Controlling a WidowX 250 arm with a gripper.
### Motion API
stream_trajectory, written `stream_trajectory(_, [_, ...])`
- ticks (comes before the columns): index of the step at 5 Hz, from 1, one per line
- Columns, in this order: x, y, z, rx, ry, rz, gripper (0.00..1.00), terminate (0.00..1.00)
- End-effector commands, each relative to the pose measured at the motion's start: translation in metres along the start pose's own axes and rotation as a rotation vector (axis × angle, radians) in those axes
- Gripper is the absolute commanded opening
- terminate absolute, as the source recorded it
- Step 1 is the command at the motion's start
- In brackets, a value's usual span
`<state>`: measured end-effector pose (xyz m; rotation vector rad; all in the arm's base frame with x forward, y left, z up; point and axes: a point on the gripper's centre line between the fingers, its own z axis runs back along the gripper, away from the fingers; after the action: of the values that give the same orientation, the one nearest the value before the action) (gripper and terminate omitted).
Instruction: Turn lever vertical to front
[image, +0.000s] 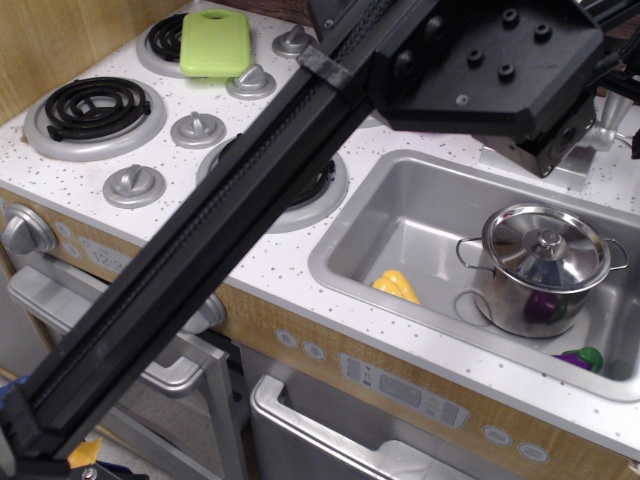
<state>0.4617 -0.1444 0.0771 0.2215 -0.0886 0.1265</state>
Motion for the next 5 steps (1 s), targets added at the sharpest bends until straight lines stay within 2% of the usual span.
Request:
stream_trajectory(1, [0.000,0.000,0.000,0.000,0.000,0.000,1.00,0.00])
stream_trajectory(2, [0.003,0.004,0.011,-0.003,-0.078,0.026,1.00,0.00])
stream_trajectory(3, [0.005,0.007,0.030,0.018,-0.146,0.046,1.00,0.00])
stream_trajectory(4, [0.006,0.007,0.041,0.031,-0.185,0.060,1.00,0.00])
stream_trajectory(5, [0.010,0.008,0.056,0.021,-0.250,0.077,1.00,0.00])
